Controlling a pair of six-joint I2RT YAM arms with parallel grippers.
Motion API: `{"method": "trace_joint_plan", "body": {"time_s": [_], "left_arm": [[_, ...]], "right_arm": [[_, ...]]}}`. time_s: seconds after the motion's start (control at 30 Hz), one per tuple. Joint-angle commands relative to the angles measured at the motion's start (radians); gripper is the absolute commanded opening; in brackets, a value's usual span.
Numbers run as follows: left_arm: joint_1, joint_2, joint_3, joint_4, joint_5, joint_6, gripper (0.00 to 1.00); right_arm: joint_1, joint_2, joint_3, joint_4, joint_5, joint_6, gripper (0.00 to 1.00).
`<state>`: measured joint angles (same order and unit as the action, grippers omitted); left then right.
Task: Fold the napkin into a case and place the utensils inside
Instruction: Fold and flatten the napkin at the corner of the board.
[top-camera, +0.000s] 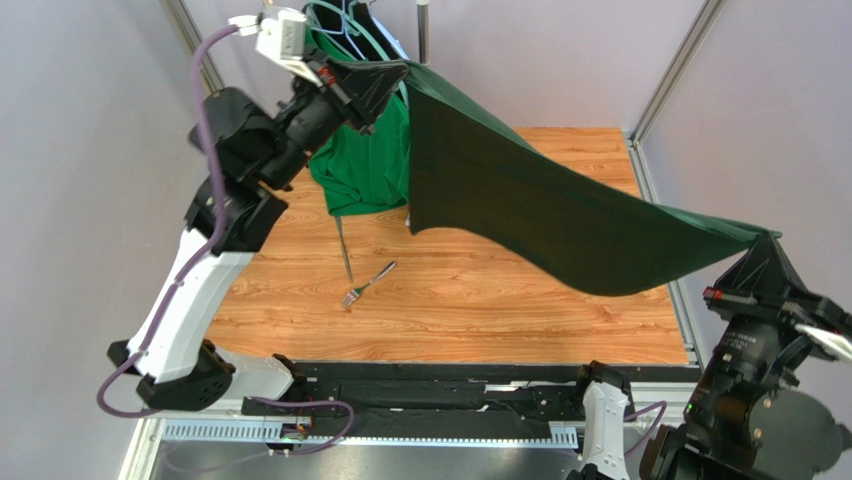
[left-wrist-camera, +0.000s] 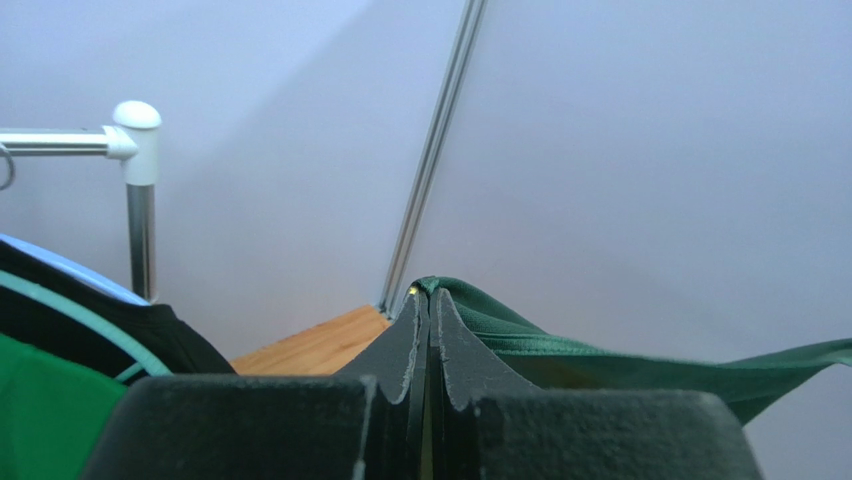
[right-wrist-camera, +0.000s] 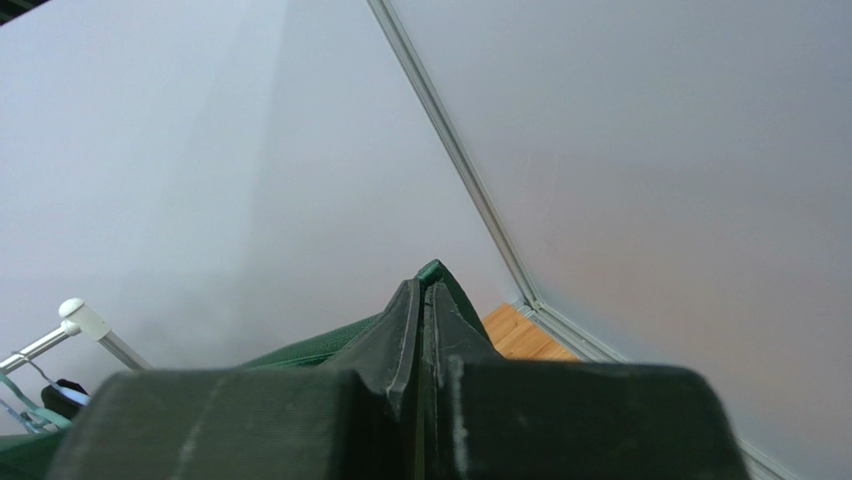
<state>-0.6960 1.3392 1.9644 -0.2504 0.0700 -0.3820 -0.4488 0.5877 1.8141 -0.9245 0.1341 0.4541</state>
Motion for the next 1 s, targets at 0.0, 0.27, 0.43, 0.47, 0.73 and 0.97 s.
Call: {"method": "trace_joint_plan", "body": {"time_s": [0.0, 0.27, 0.43, 0.47, 0.73, 0.97], "left_arm": [[0.003, -0.087, -0.079, 0.013, -0.047, 0.025, 0.0], [0.003, 0.174, -0.024, 0.059, -0.041, 0.051, 0.0], [0.001, 0.476, 0.077, 0.135, -0.039, 0.052, 0.0], [0.003, 0.521, 0.099, 0.172, -0.038, 0.055, 0.0], [0.01, 1.052, 0.402, 0.289, -0.068, 0.104, 0.0], [0.038, 1.264, 0.522, 0.405, -0.117, 0.052, 0.0]], "right_arm": [[-0.004, -0.009, -0.022, -0.082, 0.013, -0.017, 0.0], [-0.004, 0.037, -0.332, 0.12, 0.027, -0.006, 0.0], [-0.005, 0.147, -0.516, 0.307, 0.071, -0.011, 0.0], [-0.005, 0.164, -0.586, 0.346, 0.082, -0.018, 0.0], [-0.005, 0.521, -0.797, 0.78, 0.09, -0.057, 0.0], [-0.004, 0.885, -0.676, 0.908, 0.027, -0.118, 0.0]]}}
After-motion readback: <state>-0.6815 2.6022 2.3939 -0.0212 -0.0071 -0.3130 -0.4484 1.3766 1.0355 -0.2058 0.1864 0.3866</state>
